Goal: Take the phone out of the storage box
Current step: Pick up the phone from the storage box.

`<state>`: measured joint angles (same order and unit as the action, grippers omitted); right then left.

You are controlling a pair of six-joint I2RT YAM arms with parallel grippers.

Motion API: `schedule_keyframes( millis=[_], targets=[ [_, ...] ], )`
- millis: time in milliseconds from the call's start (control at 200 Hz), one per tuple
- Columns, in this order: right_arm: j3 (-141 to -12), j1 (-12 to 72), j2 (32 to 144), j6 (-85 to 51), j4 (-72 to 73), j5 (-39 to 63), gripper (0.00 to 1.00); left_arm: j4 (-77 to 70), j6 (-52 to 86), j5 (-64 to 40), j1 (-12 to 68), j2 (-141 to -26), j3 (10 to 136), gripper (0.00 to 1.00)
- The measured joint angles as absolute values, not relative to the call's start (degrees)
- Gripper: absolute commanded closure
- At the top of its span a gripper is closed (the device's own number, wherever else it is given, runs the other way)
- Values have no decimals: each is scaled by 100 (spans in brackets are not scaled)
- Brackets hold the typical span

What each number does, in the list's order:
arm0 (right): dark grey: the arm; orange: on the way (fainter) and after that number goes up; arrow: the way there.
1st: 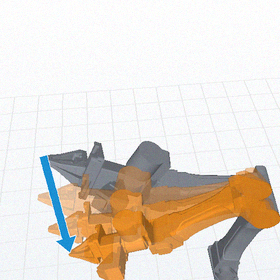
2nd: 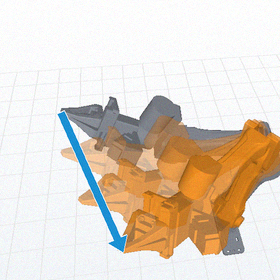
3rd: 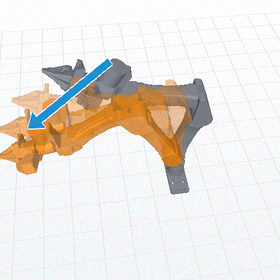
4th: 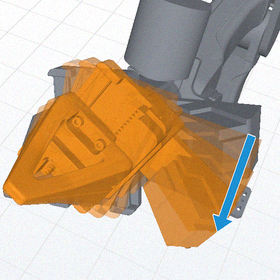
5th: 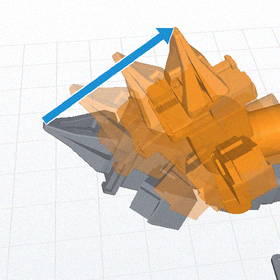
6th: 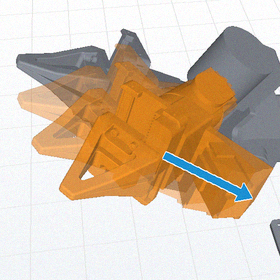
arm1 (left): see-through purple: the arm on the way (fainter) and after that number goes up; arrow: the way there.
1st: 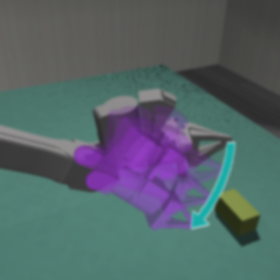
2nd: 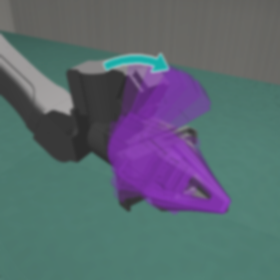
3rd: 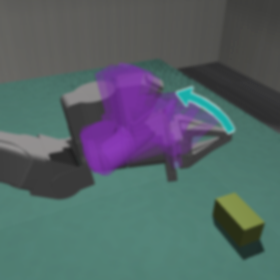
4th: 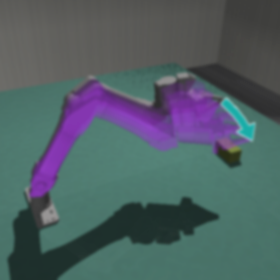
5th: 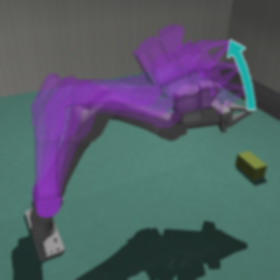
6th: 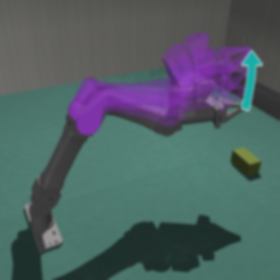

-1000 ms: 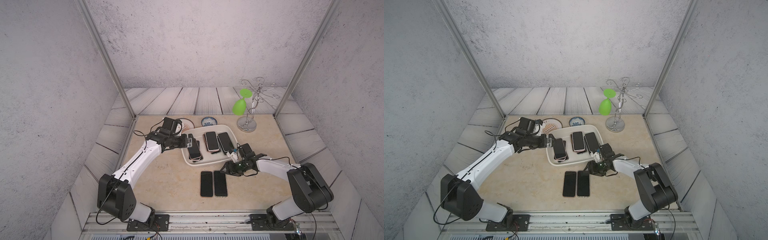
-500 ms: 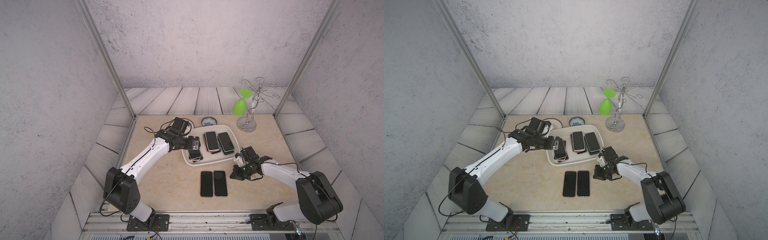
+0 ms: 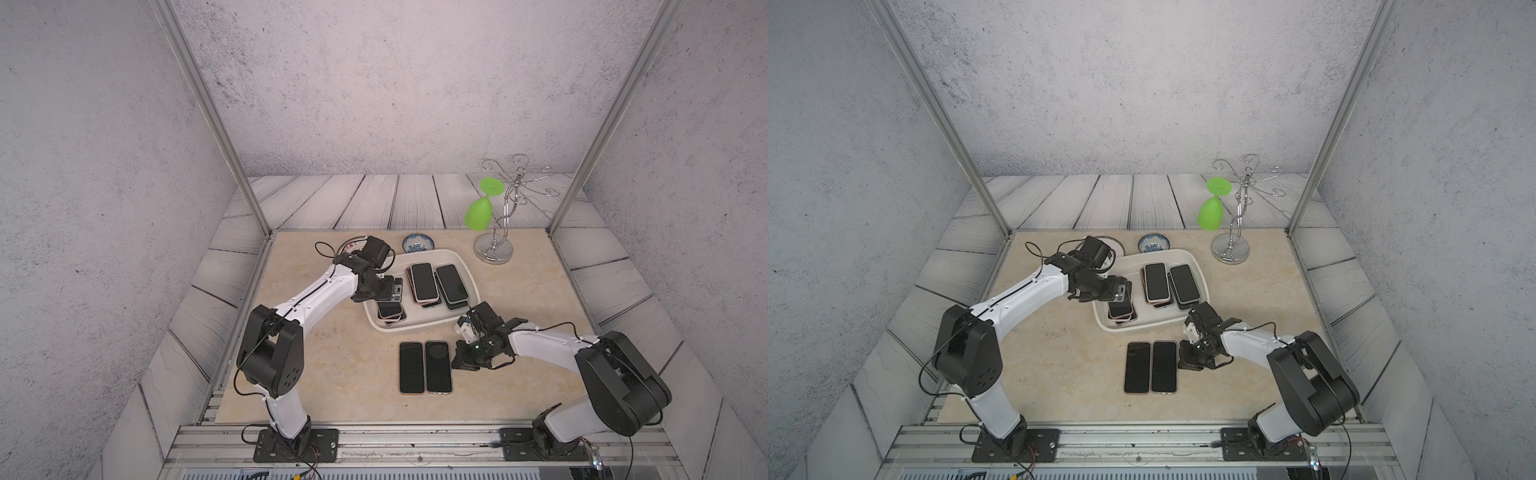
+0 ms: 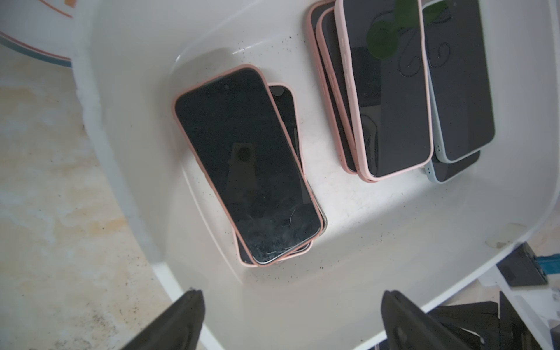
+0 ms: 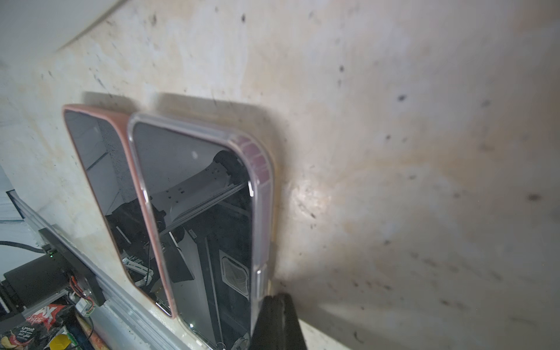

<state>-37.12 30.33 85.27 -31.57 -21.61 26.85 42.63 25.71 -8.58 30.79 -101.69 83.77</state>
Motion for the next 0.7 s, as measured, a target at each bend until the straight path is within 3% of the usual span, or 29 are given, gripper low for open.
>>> schedule_keyframes(
  millis=[145,315,480,701],
  targets=[
    [-3750,3046,8449,-3118,-2298,2469,97,4381,2576,-727,3079,-10534,8689,1],
    [-3992,3052,7985,-2930,-2818,1955,65,4670,2543,-482,3079,-11065,9220,0],
    [-4303,3052,7415,-2742,-3267,1715,41,5048,2421,-169,3079,-11675,9915,2],
    [-4823,3052,7308,-2486,-3651,1675,33,5478,2335,108,3076,-12383,10617,2]
  ],
)
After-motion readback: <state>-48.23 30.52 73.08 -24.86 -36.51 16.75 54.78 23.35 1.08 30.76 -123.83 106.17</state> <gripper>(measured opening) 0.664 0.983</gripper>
